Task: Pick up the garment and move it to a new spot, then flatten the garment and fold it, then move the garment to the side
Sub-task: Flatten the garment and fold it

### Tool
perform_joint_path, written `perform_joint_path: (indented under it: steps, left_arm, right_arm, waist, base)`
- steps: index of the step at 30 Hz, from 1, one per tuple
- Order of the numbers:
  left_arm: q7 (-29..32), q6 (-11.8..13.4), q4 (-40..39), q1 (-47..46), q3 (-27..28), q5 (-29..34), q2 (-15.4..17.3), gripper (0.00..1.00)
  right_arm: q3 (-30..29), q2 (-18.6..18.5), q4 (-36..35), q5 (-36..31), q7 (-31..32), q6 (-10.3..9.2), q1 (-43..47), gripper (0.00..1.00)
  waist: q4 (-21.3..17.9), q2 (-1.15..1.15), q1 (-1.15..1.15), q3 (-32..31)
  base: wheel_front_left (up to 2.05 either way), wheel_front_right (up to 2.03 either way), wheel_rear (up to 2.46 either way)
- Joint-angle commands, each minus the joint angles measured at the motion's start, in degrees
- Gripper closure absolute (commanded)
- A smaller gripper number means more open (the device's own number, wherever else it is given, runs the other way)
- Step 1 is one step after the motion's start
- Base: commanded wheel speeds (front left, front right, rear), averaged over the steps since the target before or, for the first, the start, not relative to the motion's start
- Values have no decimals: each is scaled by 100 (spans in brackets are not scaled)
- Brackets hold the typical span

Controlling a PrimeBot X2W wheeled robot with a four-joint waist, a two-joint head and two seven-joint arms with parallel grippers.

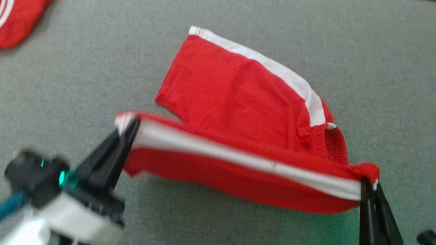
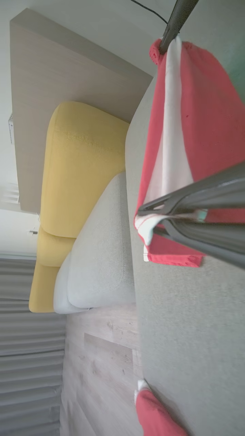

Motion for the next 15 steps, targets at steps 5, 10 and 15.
perform_joint_path:
  steps: [5, 10, 15]
  left_arm:
    - [68, -432, 742, -1572, 173, -21, 14, 100]
    - [260, -679, 1650, -2755, 53, -97, -5, 100]
    - [311, -752, 2355, -3485, -26, -169, -19, 100]
  right_arm:
    - [116, -31, 336, 125, -215, 21, -920, 100]
    - [133, -31, 945, 306, -442, 21, -1587, 100]
    - [191, -31, 1422, 419, -670, 21, -2074, 100]
  waist:
    - [-133, 0, 0, 576]
    - [-351, 0, 0, 1055]
    - [-509, 0, 0, 1378]
  base:
    - [0, 0, 0]
    - [0, 0, 0]
    - [0, 0, 0]
